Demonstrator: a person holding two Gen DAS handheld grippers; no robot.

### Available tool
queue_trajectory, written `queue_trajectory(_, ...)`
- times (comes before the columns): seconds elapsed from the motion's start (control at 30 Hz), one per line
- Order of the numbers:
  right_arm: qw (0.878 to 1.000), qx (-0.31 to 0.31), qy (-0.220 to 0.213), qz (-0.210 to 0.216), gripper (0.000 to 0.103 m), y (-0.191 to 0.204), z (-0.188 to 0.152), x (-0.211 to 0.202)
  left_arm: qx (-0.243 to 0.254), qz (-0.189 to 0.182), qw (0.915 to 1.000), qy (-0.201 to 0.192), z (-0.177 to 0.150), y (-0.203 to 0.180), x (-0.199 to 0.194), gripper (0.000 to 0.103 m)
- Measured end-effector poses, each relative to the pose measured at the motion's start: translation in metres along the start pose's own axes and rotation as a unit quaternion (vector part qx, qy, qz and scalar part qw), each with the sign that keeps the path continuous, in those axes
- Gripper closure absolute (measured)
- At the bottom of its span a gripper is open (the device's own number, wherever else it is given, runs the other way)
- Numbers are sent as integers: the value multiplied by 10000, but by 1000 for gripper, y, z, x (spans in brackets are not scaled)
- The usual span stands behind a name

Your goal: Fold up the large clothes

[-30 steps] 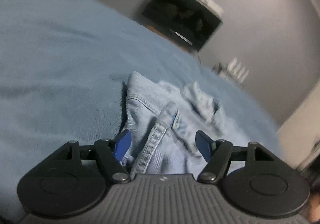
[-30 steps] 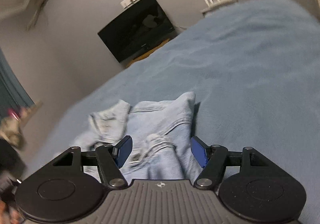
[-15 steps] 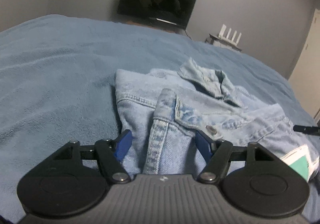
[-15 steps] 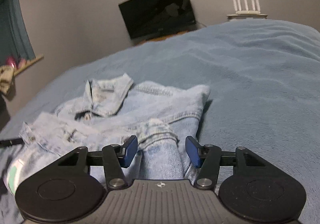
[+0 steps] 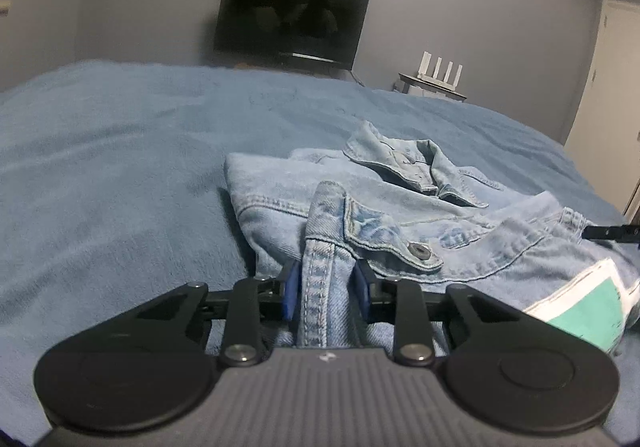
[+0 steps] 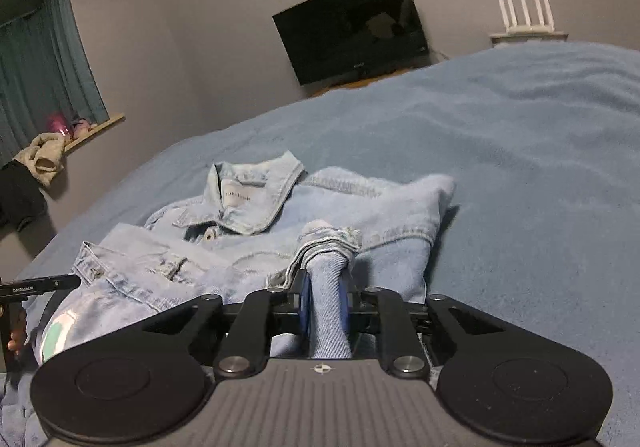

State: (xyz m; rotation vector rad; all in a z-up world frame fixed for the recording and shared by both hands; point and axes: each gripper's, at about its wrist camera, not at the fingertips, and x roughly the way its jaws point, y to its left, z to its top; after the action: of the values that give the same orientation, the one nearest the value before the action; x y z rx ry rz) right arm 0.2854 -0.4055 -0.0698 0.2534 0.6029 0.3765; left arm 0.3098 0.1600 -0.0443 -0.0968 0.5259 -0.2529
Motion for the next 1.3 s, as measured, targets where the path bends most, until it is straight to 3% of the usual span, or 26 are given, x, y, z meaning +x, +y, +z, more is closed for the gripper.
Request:
queue_trajectory(0.07,9997,204,144,39,62,-6,-3,5,189,122,9997,-52,0,-6,-2,77)
queue_trajectory(0.17,9996,213,163,108,62,-7,-7,8,318,134,9992,-212,1,-11,-6,77)
queue_trajectory(0.27,9999,-95,-75,94,69,3,-4,0,285,63,9990,-326,3,-12,-12,77)
queue_trajectory(0.4,9988,-161,-309,336,69,10,1,-8,369,-35,9987,-346,3,-15,-15,77)
queue_trajectory(0.5,9983,6,-151,570,67,7,1,-5,110,-269,9994,-172,0,-6,-10,74)
queue_trajectory(0.57,9976,209,55,652,59,2,-1,0,-265,-421,9987,116,-7,6,0,61)
queue_trajectory(0.63,9979,229,223,569,57,0,-5,6,-730,-611,9951,267,-18,18,7,61)
queue_trajectory(0.67,9984,166,178,509,60,3,-7,6,-789,-648,9945,212,-19,19,6,62)
queue_trajectory(0.7,9988,111,93,461,71,5,-8,5,-728,-657,9950,178,-17,18,4,67)
queue_trajectory(0.73,9992,49,-9,392,80,8,-8,3,-656,-642,9958,70,-13,16,0,89)
queue_trajectory(0.77,9993,-25,-123,348,96,11,-6,0,-645,-667,9957,-69,-9,14,-5,93)
queue_trajectory(0.87,9976,-264,-544,331,97,25,4,-16,-568,-696,9942,-599,4,6,-23,98)
queue_trajectory(0.97,9934,-557,-979,219,98,43,20,-35,-343,-533,9940,-893,18,-6,-30,98)
queue_trajectory(1.1,9878,-492,-1476,3,98,50,51,-38,-109,-36,9955,-945,41,-8,-14,98)
queue_trajectory(1.23,9881,-359,-1391,-552,98,46,72,6,-614,297,9952,-699,66,15,25,98)
queue_trajectory(1.3,9874,-436,-1177,-960,98,45,75,36,-419,546,9966,-442,71,15,48,98)
